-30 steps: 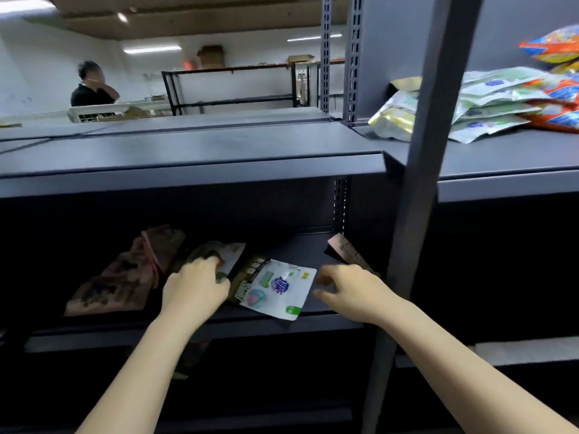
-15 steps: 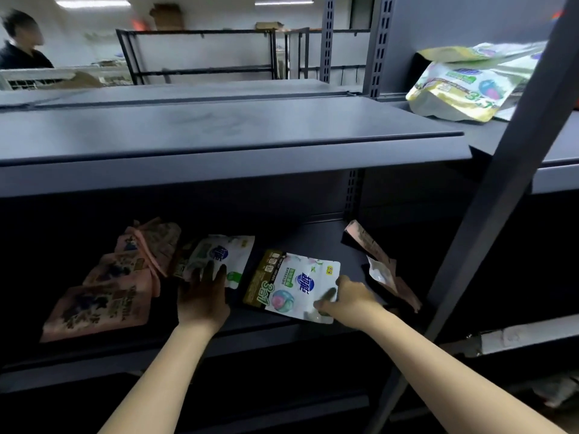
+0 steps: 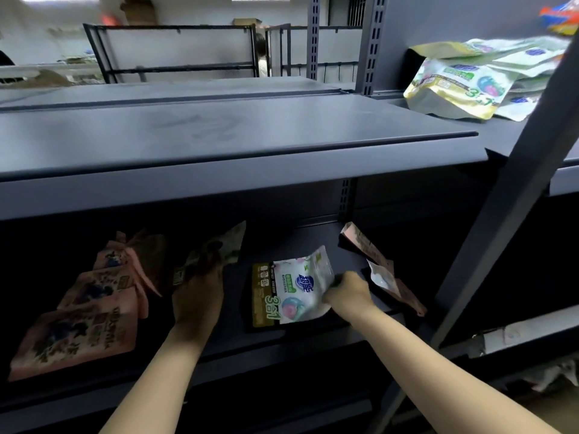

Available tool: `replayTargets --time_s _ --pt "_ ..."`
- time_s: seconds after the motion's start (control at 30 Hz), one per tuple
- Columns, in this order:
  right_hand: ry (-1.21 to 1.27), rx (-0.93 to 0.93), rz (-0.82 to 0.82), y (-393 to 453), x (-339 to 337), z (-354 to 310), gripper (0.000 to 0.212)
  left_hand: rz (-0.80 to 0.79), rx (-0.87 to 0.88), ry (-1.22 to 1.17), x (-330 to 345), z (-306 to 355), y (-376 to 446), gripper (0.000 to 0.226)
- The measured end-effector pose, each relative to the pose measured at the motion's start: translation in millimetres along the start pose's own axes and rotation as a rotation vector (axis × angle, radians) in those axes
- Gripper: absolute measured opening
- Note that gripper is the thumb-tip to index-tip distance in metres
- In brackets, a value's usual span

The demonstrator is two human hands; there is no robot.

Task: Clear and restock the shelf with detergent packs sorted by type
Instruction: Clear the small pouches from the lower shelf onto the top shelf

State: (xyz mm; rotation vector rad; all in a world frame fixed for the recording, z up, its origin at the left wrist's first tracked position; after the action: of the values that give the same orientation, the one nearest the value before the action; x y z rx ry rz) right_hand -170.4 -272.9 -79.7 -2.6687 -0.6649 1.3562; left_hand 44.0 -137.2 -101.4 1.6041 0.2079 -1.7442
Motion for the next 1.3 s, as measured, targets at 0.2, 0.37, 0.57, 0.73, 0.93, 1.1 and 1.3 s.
replayTargets --time_s 0.2,0.37,0.57,0.73,0.93,1.1,1.3 --pt "-0.018 -0.209 0.326 -14.8 -39.1 -34.0 0.03 0.245 -0.009 -0.227 -41.5 29.8 -3.1 0.011" --pt "0.087 -0.398 0.494 -29.7 -41.1 -37.0 0.008 0.411 -0.083 -0.47 -45.3 41.5 -20.4 0.022" --pt "0.153 -0.367 0.154 -28.2 -8.1 0.0 0.011 0.191 -0.267 -0.598 -15.5 40.6 -44.1 0.044" --pt "0.212 -0.32 0.203 -30.1 -12.1 14.4 0.026 0.232 -0.323 -0.596 -17.3 46.1 -50.1 0.042" --pt "0.205 -0.422 0.55 -57.8 -50.0 19.6 0.023 0.441 -0.088 -0.659 -47.3 82.2 -64.9 0.037" --pt "0.122 -0.445 0.959 -87.7 -88.6 33.6 0.018 0.656 0.105 -0.558 -90.3 127.1 -81.7 0.032" --pt "0.106 -0.53 1.282 -116.9 -139.4 59.0 0.024 0.756 0.275 -0.586 -135.5 167.6 -105.1 0.035"
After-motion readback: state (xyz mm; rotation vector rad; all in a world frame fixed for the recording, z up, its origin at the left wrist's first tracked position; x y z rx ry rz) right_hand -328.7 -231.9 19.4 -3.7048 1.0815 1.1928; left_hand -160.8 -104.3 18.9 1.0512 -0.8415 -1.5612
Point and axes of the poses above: each hand's wrist, its own y-axis towards the middle knuckle, its own x-axis out of the palm, z = x × y, the point moved 1 cm from there along y, towards the middle knuckle, and after that the axes turned 10 degrees about -y, right-handed, at the moved point
